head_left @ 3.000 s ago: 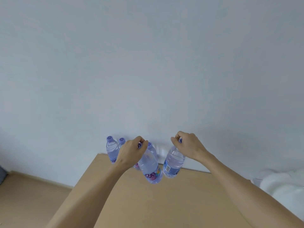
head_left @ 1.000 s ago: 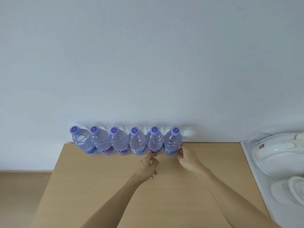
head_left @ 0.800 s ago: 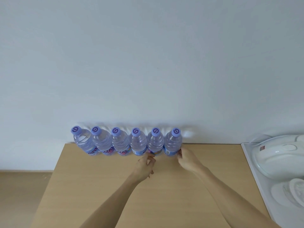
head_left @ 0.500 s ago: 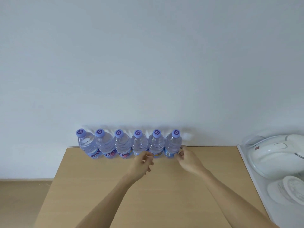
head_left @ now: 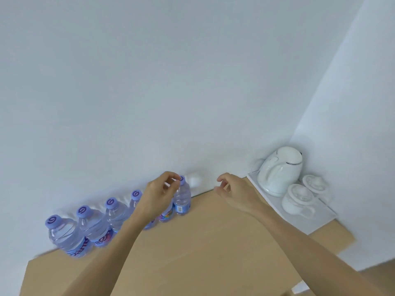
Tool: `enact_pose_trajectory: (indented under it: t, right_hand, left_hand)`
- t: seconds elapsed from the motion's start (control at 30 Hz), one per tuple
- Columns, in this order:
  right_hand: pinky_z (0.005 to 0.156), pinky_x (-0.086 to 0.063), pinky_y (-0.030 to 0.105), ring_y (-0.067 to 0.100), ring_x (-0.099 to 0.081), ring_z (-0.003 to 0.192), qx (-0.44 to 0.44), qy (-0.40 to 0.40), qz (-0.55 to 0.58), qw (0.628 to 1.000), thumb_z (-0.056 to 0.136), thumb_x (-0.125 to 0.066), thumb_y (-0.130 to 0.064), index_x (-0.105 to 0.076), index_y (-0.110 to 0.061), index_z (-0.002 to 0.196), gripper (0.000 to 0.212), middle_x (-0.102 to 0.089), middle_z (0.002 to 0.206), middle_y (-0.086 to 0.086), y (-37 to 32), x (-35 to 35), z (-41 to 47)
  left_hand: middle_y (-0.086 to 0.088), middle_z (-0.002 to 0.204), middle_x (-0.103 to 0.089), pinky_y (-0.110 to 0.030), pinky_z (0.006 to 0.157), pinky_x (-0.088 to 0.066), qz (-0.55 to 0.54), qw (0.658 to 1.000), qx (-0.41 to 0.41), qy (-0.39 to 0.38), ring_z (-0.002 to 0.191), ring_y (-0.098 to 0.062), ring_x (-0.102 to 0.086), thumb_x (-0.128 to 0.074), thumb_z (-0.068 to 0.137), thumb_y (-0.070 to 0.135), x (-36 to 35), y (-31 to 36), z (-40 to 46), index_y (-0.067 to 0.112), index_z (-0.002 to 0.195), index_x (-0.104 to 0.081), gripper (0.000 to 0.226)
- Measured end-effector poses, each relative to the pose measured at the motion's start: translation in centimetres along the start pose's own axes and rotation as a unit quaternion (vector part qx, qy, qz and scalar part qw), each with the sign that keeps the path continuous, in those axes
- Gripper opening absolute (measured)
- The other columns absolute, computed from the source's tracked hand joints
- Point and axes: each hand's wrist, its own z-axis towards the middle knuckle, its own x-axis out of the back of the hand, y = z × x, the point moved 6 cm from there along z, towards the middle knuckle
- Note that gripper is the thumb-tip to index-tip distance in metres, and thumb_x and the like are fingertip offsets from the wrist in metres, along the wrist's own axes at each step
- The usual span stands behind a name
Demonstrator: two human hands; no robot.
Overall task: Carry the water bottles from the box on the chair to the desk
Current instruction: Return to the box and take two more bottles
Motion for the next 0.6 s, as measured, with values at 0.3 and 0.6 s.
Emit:
enact_pose_trajectory:
  t: [0.3, 0.6]
  right_hand:
    - [0.074, -0.038, 0.025, 0.004, -0.053, 0.097, -0.002, 0.172, -0.054, 0.984, 0.091, -0.056, -0.046, -0.056, -0.031, 0.117, 0.029, -0.057, 0.105, -0.019, 5.6, 15.8, -8.3]
    - [0.086, -0.036, 0.026, 0.007, -0.049, 0.102, -0.082, 0.25, -0.119, 0.957, 0.093, -0.049, -0.053, -0.051, -0.034, 0.122, 0.035, -0.054, 0.113, -0.019, 19.4, 29.8, -25.0]
  left_hand:
    - [0.017, 0.103, -0.058, -0.026, 0.072, -0.051, 0.048, 0.965, -0.257, -0.023, 0.09, -0.007, -0.058, -0.058, 0.094, 0.033, -6.8, 17.7, 1.2, 0.034, 0.114, -0.055, 0.02]
    - [0.024, 0.107, -0.054, -0.035, 0.076, -0.052, 0.067, 0.904, -0.411, -0.098, 0.091, -0.002, -0.057, -0.053, 0.093, 0.045, -24.8, 36.1, -3.5, 0.044, 0.12, -0.047, 0.028]
